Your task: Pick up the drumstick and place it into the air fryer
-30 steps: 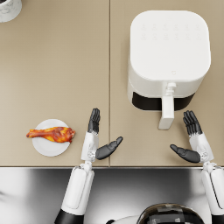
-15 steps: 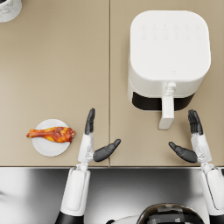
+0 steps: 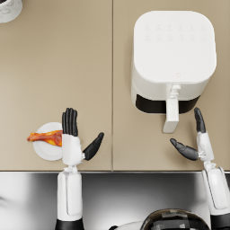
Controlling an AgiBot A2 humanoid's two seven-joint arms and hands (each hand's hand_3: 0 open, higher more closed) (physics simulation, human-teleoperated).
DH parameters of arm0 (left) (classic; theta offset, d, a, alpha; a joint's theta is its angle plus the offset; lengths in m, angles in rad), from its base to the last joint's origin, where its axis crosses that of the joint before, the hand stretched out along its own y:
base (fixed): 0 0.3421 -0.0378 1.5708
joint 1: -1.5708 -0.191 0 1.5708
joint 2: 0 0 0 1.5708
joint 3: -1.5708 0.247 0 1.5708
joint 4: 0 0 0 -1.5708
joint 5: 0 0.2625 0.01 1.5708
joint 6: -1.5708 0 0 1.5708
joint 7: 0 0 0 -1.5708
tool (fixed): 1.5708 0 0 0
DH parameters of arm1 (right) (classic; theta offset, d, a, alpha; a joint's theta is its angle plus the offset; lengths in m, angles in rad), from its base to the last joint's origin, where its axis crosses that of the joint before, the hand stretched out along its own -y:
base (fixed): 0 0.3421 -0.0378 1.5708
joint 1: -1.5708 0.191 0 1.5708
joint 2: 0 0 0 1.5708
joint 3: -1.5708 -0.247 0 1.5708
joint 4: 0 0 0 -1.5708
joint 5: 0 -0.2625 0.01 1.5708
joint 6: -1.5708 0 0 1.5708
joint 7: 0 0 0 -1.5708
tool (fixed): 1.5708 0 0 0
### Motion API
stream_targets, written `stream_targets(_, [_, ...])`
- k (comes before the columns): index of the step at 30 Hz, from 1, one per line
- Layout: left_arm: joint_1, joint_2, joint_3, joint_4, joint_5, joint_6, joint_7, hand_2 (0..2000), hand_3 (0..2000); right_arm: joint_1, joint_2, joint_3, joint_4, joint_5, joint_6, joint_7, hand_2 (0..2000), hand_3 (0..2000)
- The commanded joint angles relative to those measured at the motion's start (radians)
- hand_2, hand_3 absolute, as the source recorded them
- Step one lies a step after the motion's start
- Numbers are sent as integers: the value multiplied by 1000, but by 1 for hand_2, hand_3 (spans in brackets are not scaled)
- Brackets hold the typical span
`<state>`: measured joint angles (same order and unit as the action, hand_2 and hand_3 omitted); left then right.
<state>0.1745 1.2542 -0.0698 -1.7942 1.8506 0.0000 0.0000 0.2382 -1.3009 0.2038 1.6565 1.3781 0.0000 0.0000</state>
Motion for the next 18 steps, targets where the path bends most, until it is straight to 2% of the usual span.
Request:
stream_targets(1, [-1,1,-67,9,45,0,0,0,0,21,-11,-14,-12,0,0,0,0,0])
stream_targets(7, [-29,10,-155,-20,317,0,0,0,0,22,-25,-10,-12,1,0,0,0,0])
stream_targets(8, [-35,12,-170,-23,363,-56,-15,0,0,22,-27,-12,-12,1,0,0,0,0])
stream_targets(9, [-35,13,-180,-25,408,-177,-50,0,0,21,-29,-14,-12,1,0,0,0,0])
stream_targets(10, [-36,13,-196,-22,453,-263,-77,0,0,22,-32,-12,-12,1,0,0,0,0])
stream_targets(12, [-39,14,-225,-27,544,-368,-114,0,0,22,-36,-12,-12,1,0,0,0,0])
stream_targets(15, [-44,16,-268,-14,681,-438,-141,0,0,18,-41,-24,-14,1,0,0,0,0])
stream_targets(18, [-24,6,-270,29,818,-466,-152,0,0,19,-47,-32,-21,1,0,0,0,0])
